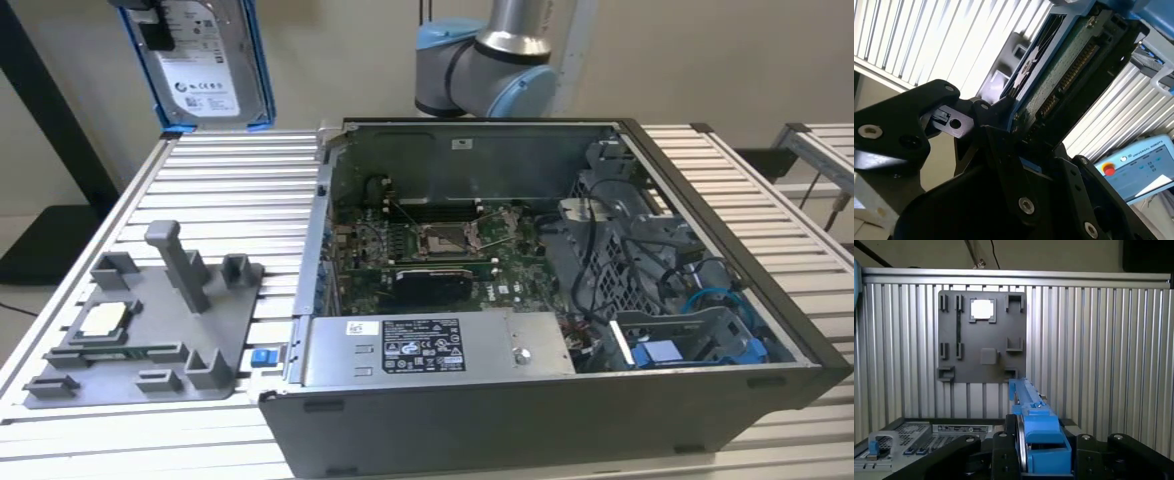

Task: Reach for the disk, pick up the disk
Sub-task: 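Pick up the disk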

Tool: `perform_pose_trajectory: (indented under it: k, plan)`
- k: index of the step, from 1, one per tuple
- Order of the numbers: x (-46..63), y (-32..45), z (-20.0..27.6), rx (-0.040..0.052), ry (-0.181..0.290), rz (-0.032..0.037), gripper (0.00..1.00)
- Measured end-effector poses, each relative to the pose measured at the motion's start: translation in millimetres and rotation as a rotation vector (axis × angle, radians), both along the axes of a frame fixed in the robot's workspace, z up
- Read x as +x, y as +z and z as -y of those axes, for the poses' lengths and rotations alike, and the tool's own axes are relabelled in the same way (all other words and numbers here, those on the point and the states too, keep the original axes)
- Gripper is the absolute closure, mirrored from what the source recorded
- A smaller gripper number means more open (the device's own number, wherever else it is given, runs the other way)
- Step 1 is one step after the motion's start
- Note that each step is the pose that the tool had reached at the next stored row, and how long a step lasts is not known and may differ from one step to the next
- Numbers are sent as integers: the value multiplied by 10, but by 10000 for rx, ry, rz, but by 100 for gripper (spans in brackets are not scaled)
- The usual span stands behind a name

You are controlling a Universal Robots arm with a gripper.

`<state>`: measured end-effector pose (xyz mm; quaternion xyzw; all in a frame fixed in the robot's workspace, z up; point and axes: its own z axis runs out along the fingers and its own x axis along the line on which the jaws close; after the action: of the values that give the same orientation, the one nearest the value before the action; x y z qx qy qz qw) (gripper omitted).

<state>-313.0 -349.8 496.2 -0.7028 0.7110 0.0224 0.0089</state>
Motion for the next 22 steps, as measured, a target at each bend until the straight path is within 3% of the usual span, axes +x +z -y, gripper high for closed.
perform_pose_trajectory:
  k: [22]
  plan:
    - [758, 0, 0, 0, 0, -47, 100]
